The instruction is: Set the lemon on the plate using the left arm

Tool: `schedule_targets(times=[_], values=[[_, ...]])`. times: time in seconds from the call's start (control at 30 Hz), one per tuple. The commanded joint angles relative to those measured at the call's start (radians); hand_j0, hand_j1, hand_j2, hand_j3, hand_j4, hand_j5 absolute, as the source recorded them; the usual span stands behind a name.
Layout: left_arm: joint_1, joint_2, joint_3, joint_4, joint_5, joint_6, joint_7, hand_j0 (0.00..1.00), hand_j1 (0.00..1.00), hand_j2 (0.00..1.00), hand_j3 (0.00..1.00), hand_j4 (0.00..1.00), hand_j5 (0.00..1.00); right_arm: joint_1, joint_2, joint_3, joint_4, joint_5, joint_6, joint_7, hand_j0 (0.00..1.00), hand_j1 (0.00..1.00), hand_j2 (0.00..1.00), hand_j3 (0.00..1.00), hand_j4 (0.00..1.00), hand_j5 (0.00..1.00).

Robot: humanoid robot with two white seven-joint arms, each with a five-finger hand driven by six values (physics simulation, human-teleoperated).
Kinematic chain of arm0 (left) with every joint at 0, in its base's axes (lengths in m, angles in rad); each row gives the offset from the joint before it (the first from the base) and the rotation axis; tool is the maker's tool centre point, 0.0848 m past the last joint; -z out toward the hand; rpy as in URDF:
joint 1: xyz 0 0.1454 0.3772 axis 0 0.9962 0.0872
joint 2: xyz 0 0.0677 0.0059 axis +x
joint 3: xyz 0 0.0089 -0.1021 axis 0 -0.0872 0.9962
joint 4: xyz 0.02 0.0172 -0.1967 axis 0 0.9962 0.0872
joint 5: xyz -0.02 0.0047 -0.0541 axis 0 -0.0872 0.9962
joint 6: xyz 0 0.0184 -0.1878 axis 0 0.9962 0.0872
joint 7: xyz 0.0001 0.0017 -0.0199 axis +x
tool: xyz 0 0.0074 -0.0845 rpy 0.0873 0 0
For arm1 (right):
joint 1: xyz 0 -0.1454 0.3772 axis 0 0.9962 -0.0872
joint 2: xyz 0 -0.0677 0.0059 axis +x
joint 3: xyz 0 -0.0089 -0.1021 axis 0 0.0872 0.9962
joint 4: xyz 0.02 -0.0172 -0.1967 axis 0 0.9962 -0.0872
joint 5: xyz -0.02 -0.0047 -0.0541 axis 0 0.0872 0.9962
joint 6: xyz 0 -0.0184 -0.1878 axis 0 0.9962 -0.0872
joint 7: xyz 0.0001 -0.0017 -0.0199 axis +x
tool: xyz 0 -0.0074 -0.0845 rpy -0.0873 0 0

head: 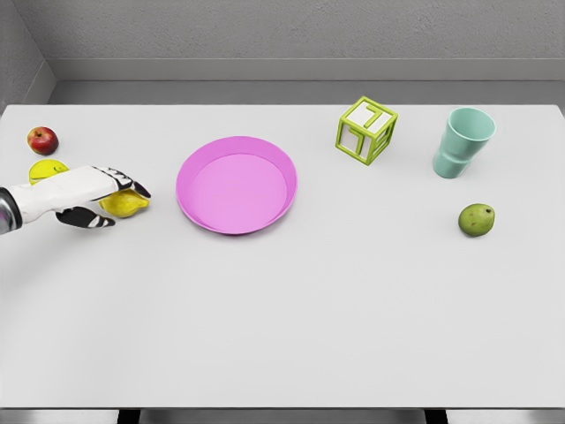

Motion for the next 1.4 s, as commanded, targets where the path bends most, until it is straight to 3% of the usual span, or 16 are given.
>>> schedule_targets(times=[0.0,0.13,0.17,0.37,0.93,1.37], values=[[0.0,-0.005,-0.001,-0.001,0.005,0.002,0.0,0.73,0.73,0.73,0.73,0.73,0.73,0.0,0.0,0.0,0.0,-0.001,0.0,0.0,1.0,1.0,1.0,1.0,1.0,1.0],[0.0,-0.005,-0.001,0.0,0.005,0.002,0.0,0.72,0.72,0.72,0.72,0.72,0.72,0.0,0.0,0.0,0.0,-0.001,0.0,0.0,1.0,1.0,1.0,1.0,1.0,1.0],[0.0,-0.005,-0.003,-0.001,0.005,0.002,0.0,0.63,0.63,0.63,0.63,0.63,0.63,0.0,0.0,0.0,0.0,-0.001,0.0,0.0,1.0,1.0,1.0,1.0,1.0,1.0],[0.002,-0.005,-0.003,-0.006,0.005,0.002,0.0,0.54,0.54,0.54,0.54,0.54,0.54,-0.002,0.0,0.0,0.0,-0.001,0.0,0.0,1.0,1.0,1.0,1.0,1.0,1.0],[0.002,-0.002,0.009,-0.013,0.017,0.002,0.0,0.5,0.5,0.5,0.5,0.5,0.5,0.0,0.0,0.0,0.0,-0.001,0.0,0.0,1.0,1.0,1.0,1.0,1.0,1.0],[0.0,-0.012,0.048,-0.153,0.036,0.002,0.0,0.5,0.5,0.5,0.5,0.5,0.5,-0.002,0.0,0.0,0.0,-0.001,0.0,0.0,1.0,1.0,1.0,1.0,1.0,1.0]])
